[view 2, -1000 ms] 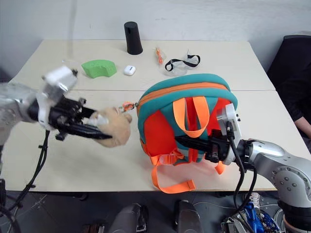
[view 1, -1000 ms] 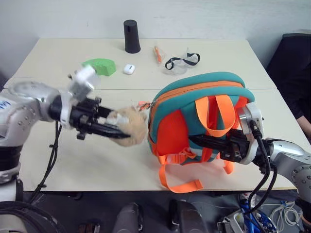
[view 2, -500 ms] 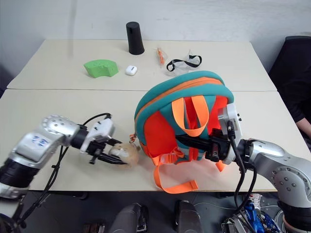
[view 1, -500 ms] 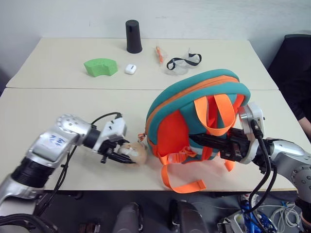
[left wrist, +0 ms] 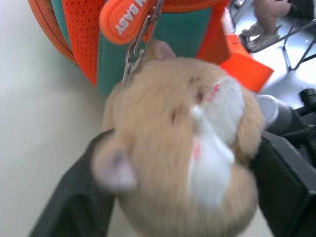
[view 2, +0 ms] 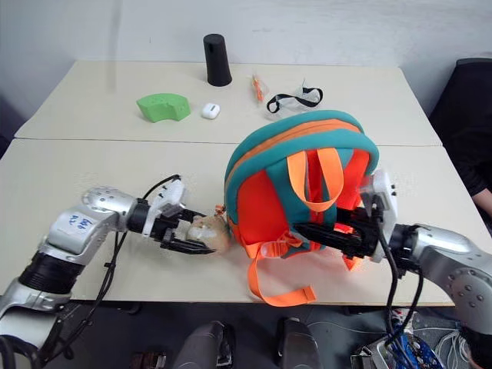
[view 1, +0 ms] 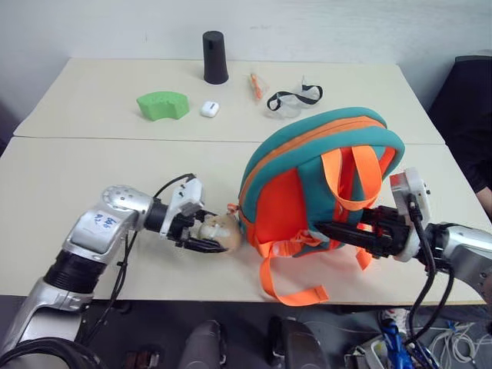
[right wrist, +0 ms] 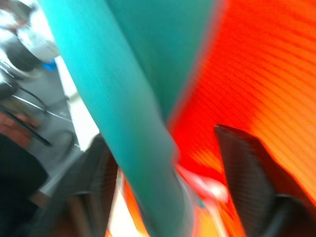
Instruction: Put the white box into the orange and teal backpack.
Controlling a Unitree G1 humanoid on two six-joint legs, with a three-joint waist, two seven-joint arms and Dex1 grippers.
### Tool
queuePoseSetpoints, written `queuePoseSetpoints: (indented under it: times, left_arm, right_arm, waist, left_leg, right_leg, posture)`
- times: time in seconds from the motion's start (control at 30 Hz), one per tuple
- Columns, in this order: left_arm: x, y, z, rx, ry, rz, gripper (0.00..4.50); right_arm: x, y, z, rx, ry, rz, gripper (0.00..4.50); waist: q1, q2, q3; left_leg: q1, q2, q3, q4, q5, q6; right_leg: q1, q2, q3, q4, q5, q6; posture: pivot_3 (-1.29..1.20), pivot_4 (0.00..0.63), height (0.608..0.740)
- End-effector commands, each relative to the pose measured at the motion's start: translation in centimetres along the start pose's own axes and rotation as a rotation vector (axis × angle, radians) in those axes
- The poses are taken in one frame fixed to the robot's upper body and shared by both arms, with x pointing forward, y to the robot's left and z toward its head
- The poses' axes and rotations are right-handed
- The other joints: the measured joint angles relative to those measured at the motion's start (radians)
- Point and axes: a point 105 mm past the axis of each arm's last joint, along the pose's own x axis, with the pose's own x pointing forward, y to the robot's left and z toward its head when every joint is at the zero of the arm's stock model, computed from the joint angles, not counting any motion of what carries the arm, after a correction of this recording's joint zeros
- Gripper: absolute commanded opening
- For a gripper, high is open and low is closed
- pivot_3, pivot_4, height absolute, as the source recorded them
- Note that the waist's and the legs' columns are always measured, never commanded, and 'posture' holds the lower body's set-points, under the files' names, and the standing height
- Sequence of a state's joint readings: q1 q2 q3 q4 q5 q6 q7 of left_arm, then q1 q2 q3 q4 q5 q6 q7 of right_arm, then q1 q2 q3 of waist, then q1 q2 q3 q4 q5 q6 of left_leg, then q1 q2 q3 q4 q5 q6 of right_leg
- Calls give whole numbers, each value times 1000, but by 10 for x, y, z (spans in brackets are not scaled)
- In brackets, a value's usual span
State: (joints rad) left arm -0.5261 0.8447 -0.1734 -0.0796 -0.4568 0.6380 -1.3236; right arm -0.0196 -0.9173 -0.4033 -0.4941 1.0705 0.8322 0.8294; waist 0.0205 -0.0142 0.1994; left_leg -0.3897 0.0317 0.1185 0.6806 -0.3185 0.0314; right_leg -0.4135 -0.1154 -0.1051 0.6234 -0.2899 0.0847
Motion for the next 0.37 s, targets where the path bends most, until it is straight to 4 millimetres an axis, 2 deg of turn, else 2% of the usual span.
queuePoseSetpoints:
  times: [0.03, 0.1, 0.2, 0.37]
  left_arm:
    - [-24, -16, 12, 19, -32, -20, 4500]
    - [-44, -22, 17, 2, -49, 7, 4500]
    - [-72, -30, 29, -14, -88, 54, 4500]
    - [-100, -29, 47, -18, -170, 160, 4500]
  right_arm:
    - [-38, -2, 7, -58, 27, -54, 4472]
    - [-68, -6, 8, -62, 61, -112, 4472]
    - [-106, -12, 20, -73, 48, -198, 4472]
    - [-140, -14, 30, -79, 31, -265, 4472]
  waist:
    - [2, 0, 0]
    - [4, 0, 0]
    - [4, 0, 0]
    - [3, 0, 0]
  left_leg:
    - [-1, 0, 0, 0, 0, 0]
    - [0, 0, 0, 0, 0, 1]
    - [0, 0, -1, 0, -1, 2]
    - [3, 0, -1, 0, -5, 6]
  right_leg:
    - [0, 0, 0, 0, 0, 0]
    - [1, 0, 0, -1, 0, 0]
    - [1, 0, 0, -1, 0, 0]
    - [3, -1, 0, -1, 0, 1]
  posture:
    - [0, 150, 740]
    - [0, 150, 740]
    - [0, 150, 740]
    - [0, 150, 740]
